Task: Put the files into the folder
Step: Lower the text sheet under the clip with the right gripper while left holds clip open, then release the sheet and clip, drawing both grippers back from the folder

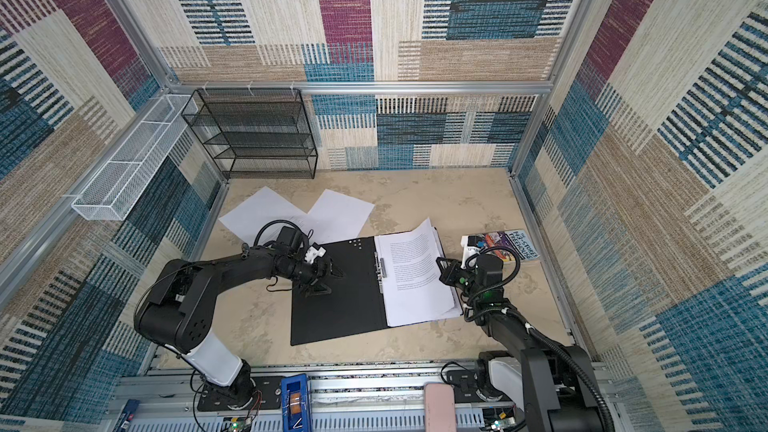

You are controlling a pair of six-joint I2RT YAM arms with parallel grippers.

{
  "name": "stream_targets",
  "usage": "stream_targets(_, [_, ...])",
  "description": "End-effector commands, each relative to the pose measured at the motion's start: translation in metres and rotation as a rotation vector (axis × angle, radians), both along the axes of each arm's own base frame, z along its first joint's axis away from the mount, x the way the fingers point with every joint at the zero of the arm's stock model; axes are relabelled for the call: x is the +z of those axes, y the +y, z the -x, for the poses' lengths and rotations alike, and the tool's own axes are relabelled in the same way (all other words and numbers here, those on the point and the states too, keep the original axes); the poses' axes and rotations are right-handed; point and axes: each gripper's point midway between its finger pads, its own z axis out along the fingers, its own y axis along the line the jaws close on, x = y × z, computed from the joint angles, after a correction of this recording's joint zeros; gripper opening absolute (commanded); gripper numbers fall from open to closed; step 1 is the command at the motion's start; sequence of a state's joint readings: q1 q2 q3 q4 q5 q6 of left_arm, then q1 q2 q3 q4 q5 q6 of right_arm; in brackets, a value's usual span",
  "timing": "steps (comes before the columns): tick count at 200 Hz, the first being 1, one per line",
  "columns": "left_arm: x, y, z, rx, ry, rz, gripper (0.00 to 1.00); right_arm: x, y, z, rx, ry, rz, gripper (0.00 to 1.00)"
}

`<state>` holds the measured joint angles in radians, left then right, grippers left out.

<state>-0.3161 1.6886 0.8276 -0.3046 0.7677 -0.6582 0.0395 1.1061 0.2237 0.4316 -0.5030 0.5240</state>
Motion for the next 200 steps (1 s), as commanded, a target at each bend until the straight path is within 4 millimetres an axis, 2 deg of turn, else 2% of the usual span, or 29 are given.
stream_targets(1, [-0.030, 0.025, 0.015, 0.021, 0.064, -0.177, 0.81, 0.009, 0.004, -0.005, 0.030, -0.049, 0.008, 0.00])
stream_targets(102, [-0.028, 0.025, 0.013, 0.018, 0.063, -0.178, 0.81, 0.001, 0.007, -0.004, 0.042, -0.028, 0.001, 0.00])
stream_targets(135, [-0.028, 0.024, 0.012, 0.018, 0.062, -0.178, 0.81, 0.000, 0.007, -0.004, 0.040, -0.025, 0.000, 0.05])
stream_targets(143, [-0.028, 0.024, 0.012, 0.018, 0.063, -0.177, 0.81, -0.001, 0.007, -0.004, 0.036, -0.022, 0.001, 0.08])
stream_targets(170, [-0.026, 0.023, 0.011, 0.017, 0.062, -0.165, 0.81, -0.003, 0.003, -0.004, 0.007, -0.011, 0.006, 0.32])
stream_targets(200, [-0.024, 0.020, 0.011, 0.018, 0.065, -0.147, 0.81, -0.004, -0.006, -0.004, -0.053, 0.000, 0.017, 0.51])
